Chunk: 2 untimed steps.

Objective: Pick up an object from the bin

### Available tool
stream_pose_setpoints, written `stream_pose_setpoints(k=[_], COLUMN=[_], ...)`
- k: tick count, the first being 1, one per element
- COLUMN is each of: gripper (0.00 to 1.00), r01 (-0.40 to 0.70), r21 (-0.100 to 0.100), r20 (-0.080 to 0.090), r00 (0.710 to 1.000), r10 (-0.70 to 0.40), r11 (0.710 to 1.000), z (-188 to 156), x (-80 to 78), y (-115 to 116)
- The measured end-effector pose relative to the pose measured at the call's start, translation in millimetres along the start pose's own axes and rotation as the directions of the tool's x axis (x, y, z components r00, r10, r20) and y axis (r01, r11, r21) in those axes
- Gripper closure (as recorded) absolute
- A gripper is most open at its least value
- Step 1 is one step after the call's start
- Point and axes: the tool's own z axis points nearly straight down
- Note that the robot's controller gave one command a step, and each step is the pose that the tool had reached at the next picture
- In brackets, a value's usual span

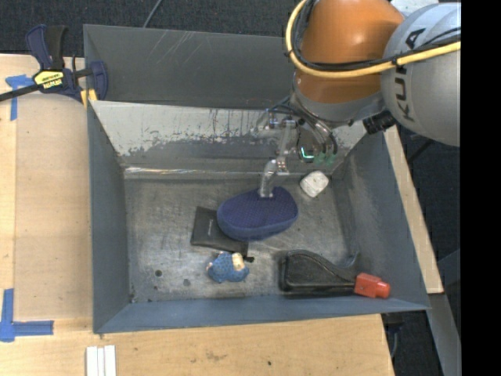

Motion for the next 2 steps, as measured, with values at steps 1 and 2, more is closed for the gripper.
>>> stream_pose_setpoints(k=[1, 2], gripper=[0.0, 0.0], r01=[-0.041, -0.09], r21=[-0.005, -0.001], r20=[0.009, 0.011], r00=[0.999, 0.996], r10=[0.041, 0.09], r11=[0.999, 0.996], z=[154, 138], x=[23.9, 25.4], y=[-12, 9])
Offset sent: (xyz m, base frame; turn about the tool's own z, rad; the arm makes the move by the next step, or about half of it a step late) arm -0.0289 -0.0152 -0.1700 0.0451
